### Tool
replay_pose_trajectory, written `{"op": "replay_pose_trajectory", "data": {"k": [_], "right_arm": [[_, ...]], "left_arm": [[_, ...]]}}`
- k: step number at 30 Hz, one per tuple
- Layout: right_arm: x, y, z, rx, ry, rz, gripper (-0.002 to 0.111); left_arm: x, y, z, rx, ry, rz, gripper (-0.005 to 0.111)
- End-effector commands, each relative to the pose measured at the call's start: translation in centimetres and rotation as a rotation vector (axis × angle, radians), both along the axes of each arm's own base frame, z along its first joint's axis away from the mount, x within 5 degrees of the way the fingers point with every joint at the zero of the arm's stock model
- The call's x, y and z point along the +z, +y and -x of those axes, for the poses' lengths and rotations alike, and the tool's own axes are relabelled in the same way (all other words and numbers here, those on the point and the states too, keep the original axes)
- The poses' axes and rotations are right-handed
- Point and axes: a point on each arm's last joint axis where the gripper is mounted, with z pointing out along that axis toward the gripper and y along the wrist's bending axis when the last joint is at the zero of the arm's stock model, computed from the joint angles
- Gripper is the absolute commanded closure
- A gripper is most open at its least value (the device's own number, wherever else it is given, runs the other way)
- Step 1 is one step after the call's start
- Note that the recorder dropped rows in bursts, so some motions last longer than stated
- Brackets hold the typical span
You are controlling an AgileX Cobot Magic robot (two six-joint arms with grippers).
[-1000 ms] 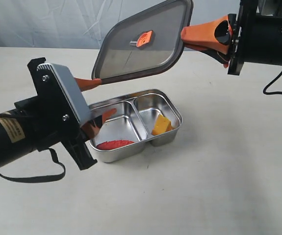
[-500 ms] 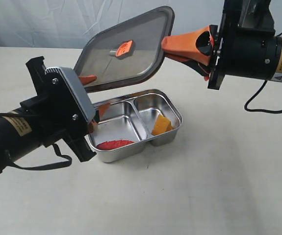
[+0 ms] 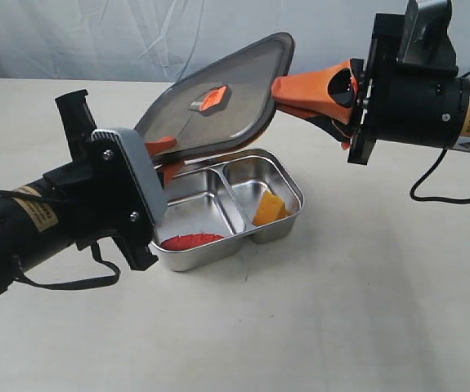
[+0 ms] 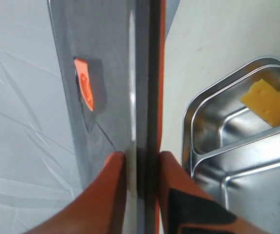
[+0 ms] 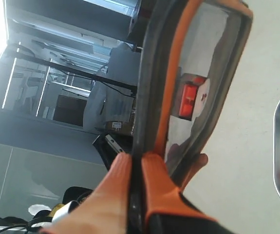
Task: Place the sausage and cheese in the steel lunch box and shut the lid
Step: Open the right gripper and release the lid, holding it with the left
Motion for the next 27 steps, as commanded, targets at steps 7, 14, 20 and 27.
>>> {"op": "replay_pose_trajectory", "data": {"k": [7,14,20,27], "right_arm": [[-1.3,-0.3,-0.5,-0.075,0.016,0.154,0.109],[-1.6,-0.4,-0.6,-0.086,0.012,0.188,0.099],[-2.0,-0.6,-0.9,-0.125,0.012,0.233,0.037],[-2.3,-0.7,-1.0,-0.126,0.001,0.278,0.007]], "left_arm": [[0.3,-0.7,-0.2,-0.004,0.067,0.007,0.107],[0.5,-1.6,-0.9,0.055,0.090,0.008,0.107],[-0.2,-2.5,-1.2,0.095,0.097,-0.051,0.107],[-0.8,-3.9,-0.8,0.115,0.079,-0.106,0.107]]}}
